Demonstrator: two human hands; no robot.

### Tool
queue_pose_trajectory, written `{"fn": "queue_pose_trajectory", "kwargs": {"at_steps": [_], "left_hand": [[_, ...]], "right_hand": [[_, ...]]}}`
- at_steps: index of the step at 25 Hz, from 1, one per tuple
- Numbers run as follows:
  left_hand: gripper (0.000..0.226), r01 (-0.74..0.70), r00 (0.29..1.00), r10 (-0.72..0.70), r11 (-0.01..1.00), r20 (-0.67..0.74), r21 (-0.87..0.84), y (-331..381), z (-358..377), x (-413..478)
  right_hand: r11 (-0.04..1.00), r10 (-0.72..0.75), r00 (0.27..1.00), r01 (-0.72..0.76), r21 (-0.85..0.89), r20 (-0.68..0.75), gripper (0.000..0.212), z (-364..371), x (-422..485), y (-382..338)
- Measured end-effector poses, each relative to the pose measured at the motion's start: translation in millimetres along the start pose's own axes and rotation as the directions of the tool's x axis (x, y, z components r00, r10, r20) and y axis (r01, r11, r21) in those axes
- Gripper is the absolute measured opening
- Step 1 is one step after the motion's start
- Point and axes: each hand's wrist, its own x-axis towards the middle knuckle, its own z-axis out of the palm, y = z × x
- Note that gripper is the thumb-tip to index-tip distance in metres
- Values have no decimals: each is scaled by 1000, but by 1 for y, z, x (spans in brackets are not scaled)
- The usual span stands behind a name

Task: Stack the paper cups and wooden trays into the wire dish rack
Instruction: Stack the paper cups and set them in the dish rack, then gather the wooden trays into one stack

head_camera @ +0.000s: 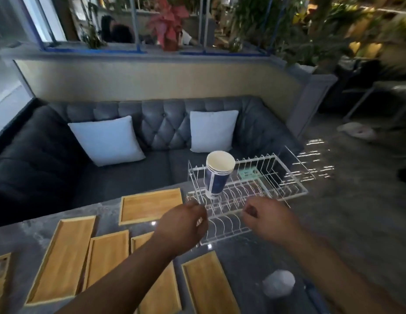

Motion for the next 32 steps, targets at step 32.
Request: {"fn": "queue_pose_trajectory", "kwargs": {"at_steps": [32], "left_hand": [[72, 358, 701, -470, 882, 536, 306, -28, 229, -50]], "right_hand": [[233, 516, 479, -876, 422, 710, 12, 283, -163, 110]]}}
